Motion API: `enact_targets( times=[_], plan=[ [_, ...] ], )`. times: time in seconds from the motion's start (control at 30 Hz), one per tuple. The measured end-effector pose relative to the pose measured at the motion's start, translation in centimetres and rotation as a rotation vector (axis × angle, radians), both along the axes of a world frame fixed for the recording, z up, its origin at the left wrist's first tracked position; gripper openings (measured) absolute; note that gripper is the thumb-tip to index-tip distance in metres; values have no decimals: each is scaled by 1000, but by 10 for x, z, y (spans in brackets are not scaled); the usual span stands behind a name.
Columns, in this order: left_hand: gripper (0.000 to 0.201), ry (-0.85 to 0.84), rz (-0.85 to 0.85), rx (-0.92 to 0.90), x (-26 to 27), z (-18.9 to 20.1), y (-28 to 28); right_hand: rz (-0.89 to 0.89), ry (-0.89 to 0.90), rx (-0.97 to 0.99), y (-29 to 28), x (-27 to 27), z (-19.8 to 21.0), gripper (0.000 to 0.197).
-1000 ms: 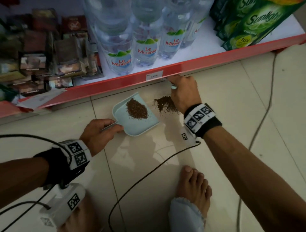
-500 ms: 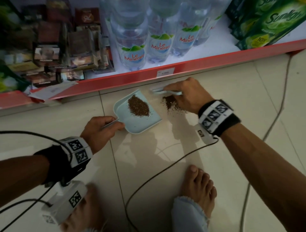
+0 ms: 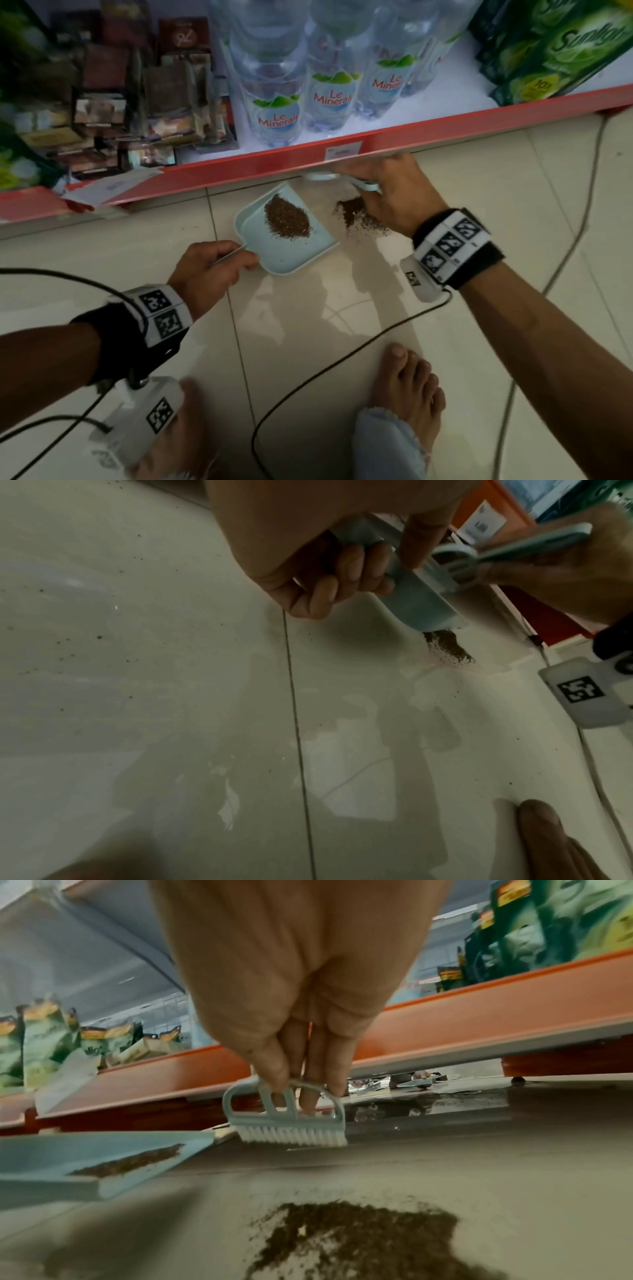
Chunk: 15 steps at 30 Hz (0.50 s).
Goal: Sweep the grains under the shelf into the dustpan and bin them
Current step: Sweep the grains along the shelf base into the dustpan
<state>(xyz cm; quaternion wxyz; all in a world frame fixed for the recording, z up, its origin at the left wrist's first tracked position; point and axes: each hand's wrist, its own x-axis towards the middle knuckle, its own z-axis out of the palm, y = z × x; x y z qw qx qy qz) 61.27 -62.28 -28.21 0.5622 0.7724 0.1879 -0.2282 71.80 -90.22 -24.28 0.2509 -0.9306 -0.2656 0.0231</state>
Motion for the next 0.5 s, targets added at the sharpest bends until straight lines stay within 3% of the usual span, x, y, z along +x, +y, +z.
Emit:
enact_targets(
  times=[0.1, 0.2, 0.27, 0.37, 0.43, 0.5],
  plan=[
    [28, -1, -22, 21, -2, -1, 3, 9, 87, -46, 25, 2, -9, 63],
    [27, -8, -21, 37, -4, -1, 8, 115, 158, -154, 22, -3, -16, 60],
    [28, 0, -22, 47, -5, 0, 9, 151, 152, -111, 6, -7, -9, 52],
    [28, 14, -37, 35, -5, -1, 5, -7, 13, -39, -26, -7, 1, 43],
    [29, 12, -63, 42, -4, 0, -3, -191, -70, -69, -42, 0, -2, 50],
    [29, 7, -92, 44, 0, 2, -9, -260, -80, -129, -48, 5, -9, 48]
  ],
)
